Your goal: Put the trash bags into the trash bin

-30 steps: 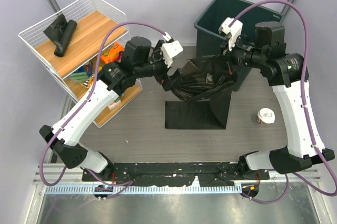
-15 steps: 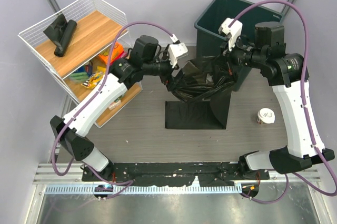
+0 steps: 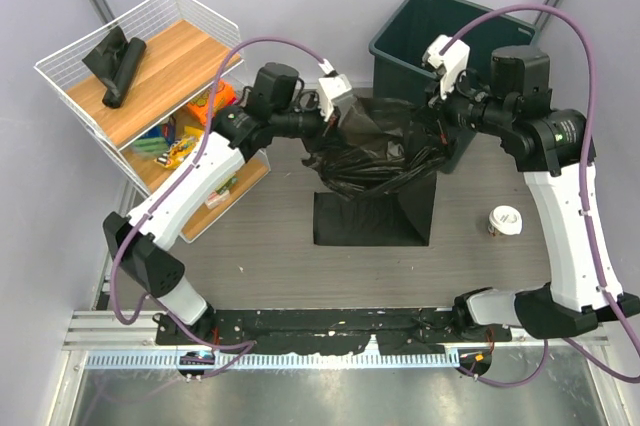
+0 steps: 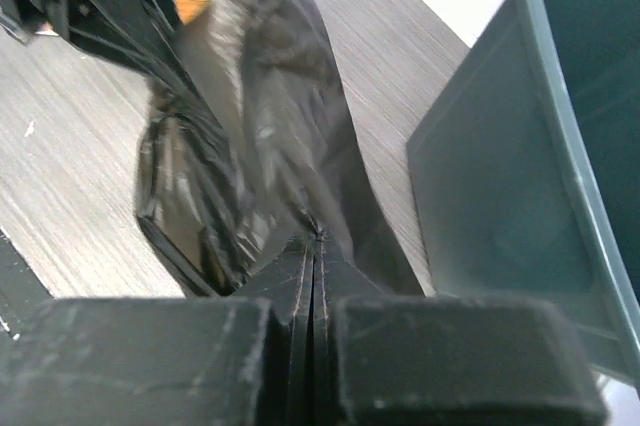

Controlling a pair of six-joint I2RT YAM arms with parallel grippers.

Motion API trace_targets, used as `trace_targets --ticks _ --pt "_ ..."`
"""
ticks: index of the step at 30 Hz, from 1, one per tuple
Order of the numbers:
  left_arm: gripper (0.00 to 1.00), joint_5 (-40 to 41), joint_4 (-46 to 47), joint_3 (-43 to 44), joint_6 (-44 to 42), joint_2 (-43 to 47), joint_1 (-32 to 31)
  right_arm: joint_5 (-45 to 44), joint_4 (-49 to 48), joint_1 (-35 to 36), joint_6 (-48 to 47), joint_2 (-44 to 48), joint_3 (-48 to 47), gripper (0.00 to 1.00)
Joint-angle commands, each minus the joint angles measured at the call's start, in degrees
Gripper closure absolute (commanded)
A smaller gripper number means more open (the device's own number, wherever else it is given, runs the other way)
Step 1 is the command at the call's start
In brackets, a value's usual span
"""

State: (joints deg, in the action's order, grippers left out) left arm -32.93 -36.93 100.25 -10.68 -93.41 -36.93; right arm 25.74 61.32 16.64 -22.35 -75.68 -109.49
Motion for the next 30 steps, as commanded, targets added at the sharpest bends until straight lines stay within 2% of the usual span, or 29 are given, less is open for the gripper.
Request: trace_targets --ticks 1,10,21,25,30 --pt "1.0 -0.39 2.04 -2.15 0.4 6.56 4.14 -5.43 -2.08 -0.82 -0.68 2.46 0.07 0.99" --pt "1.0 2.25 -2.18 -4.71 -3.82 11.31 10.64 -8.77 -2.78 -5.13 -1.38 3.17 -0.72 0.99" --pt "1.0 10.34 -5.0 -7.0 -7.96 12.19 12.93 -11.76 -2.78 -9.52 -2.26 3.43 -1.78 0.99" --pt "1.0 7.98 -5.88 -5.68 -7.17 12.37 12.85 -11.24 -2.61 -9.52 -2.08 3.35 -1.16 0.99" --pt "1.0 1.21 -5.0 -1.73 -2.08 11.76 12.58 -2.73 0.81 -9.52 -2.09 2.03 -2.03 0.96"
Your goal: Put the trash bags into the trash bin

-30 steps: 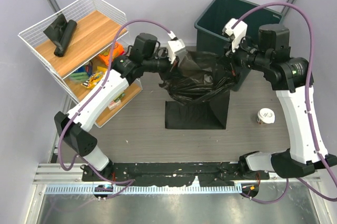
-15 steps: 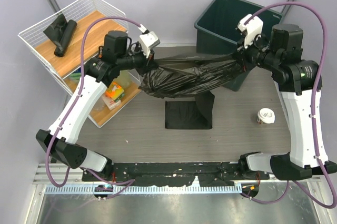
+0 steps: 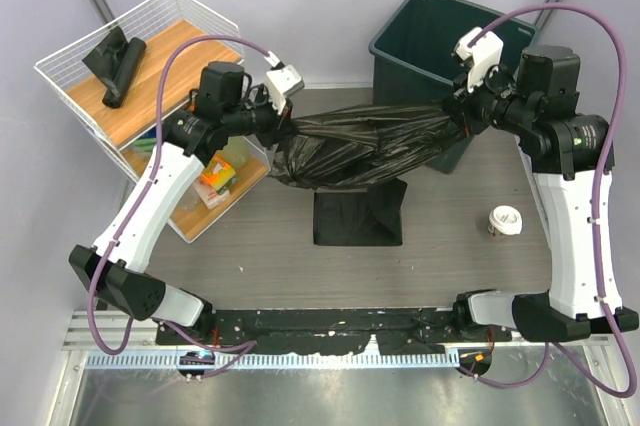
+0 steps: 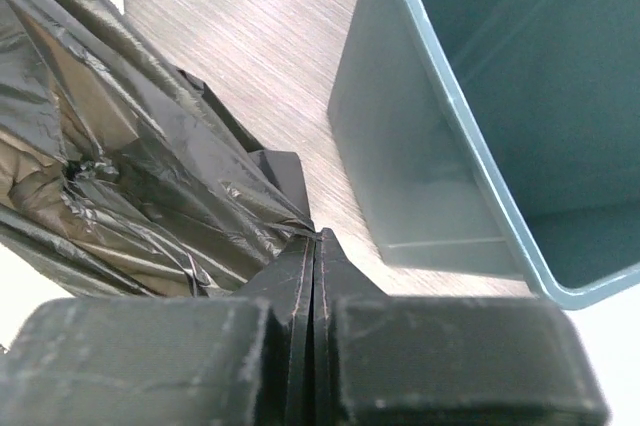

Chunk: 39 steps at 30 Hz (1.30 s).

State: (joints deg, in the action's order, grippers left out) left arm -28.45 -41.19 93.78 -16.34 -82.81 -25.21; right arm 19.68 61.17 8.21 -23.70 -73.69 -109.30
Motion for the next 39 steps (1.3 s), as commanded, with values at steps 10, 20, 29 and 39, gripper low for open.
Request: trace_targets --ticks 10,20,29,39 --pt "1.0 -0.39 -3.36 15.02 4.3 -4.03 -9.23 15.56 4.4 2.51 0.15 -4.88 -6.28 0.36" --pt "1.0 3.05 -8.38 22.15 0.52 -8.69 -15.04 14.42 1.24 10.07 -0.82 -7.17 -6.29 0.17" --pt "1.0 -1.96 -10.67 21.54 -3.26 -7.37 -16.71 16.96 -0.87 12.36 -3.63 -8.31 -1.71 0.16" --pt "1.0 -5.83 -10.31 18.2 -5.81 -4.12 -17.15 22.76 -4.74 14.73 -5.47 -11.82 1.19 0.15"
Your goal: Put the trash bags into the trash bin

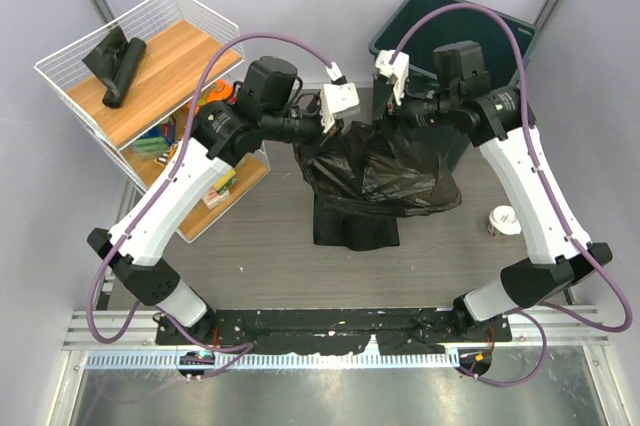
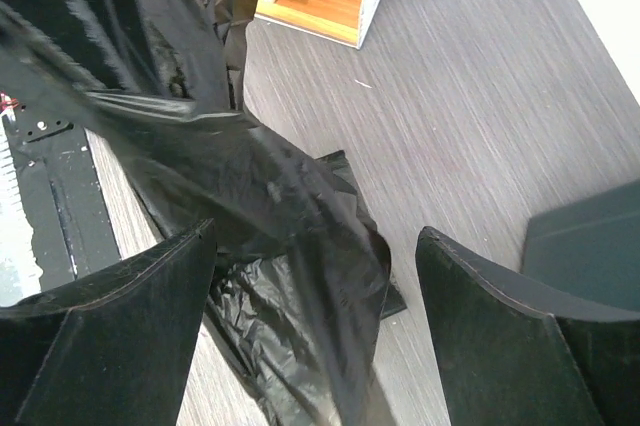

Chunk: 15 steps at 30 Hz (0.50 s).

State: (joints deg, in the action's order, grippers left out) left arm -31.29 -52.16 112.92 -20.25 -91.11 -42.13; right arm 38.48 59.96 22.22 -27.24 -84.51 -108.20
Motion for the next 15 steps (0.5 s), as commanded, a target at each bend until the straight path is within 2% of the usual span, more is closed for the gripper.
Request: trace_targets --ticks 1,3,5,6,8,9,10,11,12,14,15 --pt "1.0 -3.08 0.92 -1.3 -1.98 4.53 -0.23 4.49 -3.54 0.63 -2.46 -1.62 0.18 0.15" --pt "1.0 -2.99 1.36 -2.18 -2.25 5.15 -0.32 7.04 -2.93 0.81 -3.86 -2.15 0.53 0.15" --pt "1.0 -2.64 2.32 -3.32 -2.25 5.59 -0.15 9.5 -2.22 0.98 -5.1 -2.67 0.89 0.19" --pt "1.0 -2.38 2.59 -3.76 -2.34 5.68 -0.23 11.08 -1.35 1.07 -6.14 -2.85 1.06 0.25" --pt "1.0 -2.11 2.77 -4.38 -2.34 5.77 -0.23 12.75 -0.12 1.25 -7.73 -3.03 1.24 0.44" --pt "1.0 -1.85 2.94 -4.55 -2.34 5.86 -0.15 13.11 0.15 1.42 -8.0 -3.12 1.33 0.58" --pt "1.0 -1.59 3.46 -5.16 -2.25 5.94 -0.15 13.37 0.5 1.34 -8.35 -3.03 1.41 0.66" --pt "1.0 -0.8 4.25 -5.78 -2.08 6.12 -0.23 13.12 0.77 1.34 -8.53 -3.03 1.33 0.87" --pt "1.0 -0.18 5.13 -6.39 -1.55 6.38 -0.15 12.59 0.94 1.34 -8.44 -2.86 1.07 0.97" --pt "0.99 2.45 7.06 -7.36 -0.67 6.91 -0.15 9.61 0.42 1.34 -7.22 -2.59 1.06 0.98" --pt "0.94 3.85 7.68 -7.45 -0.15 7.0 -0.15 6.29 -0.89 1.34 -6.34 -1.89 1.33 0.99"
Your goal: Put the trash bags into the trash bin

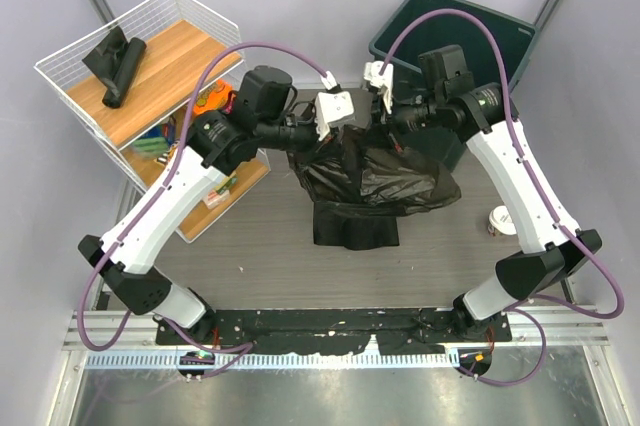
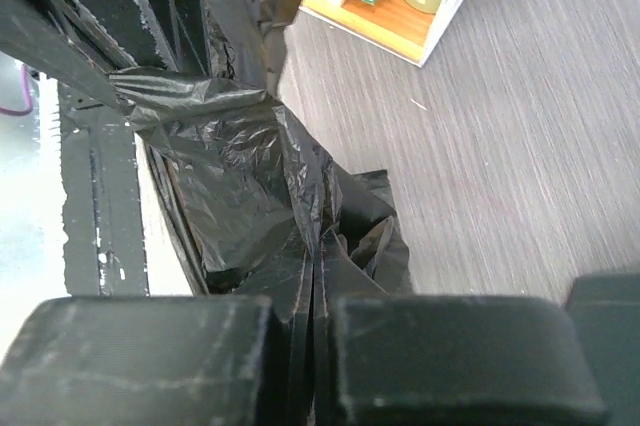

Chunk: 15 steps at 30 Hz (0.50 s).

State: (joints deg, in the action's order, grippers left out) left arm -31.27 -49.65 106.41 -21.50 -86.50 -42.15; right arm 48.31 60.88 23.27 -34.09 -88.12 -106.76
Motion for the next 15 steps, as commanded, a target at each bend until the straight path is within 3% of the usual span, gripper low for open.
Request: trace_targets --ticks 1,4,7,9,12,15 --pt "0.89 5.15 5.61 -1.03 1.28 2.47 -0.12 -5.14 -2.52 0.29 2.08 2.5 -0.03 0.99" --pt "0.69 7.62 6.75 -1.73 1.81 3.35 -0.12 -13.39 -4.45 0.29 4.2 3.65 0.15 0.99" --pt "0.29 9.02 7.02 -1.56 3.65 3.97 -0.12 -17.98 -4.46 0.29 6.92 4.53 -0.73 0.99" --pt "0.13 10.6 7.02 -1.56 4.88 4.49 -0.12 -20.27 -4.54 0.37 8.77 4.71 -1.78 0.99" --pt "0.0 12.63 6.58 -1.47 6.2 5.37 -0.12 -24.48 -5.16 0.29 12.89 4.27 -4.06 0.99" --pt "0.0 15.35 5.71 -1.55 7.61 6.25 -0.13 -26.69 -5.07 0.37 15.01 3.39 -5.65 0.99"
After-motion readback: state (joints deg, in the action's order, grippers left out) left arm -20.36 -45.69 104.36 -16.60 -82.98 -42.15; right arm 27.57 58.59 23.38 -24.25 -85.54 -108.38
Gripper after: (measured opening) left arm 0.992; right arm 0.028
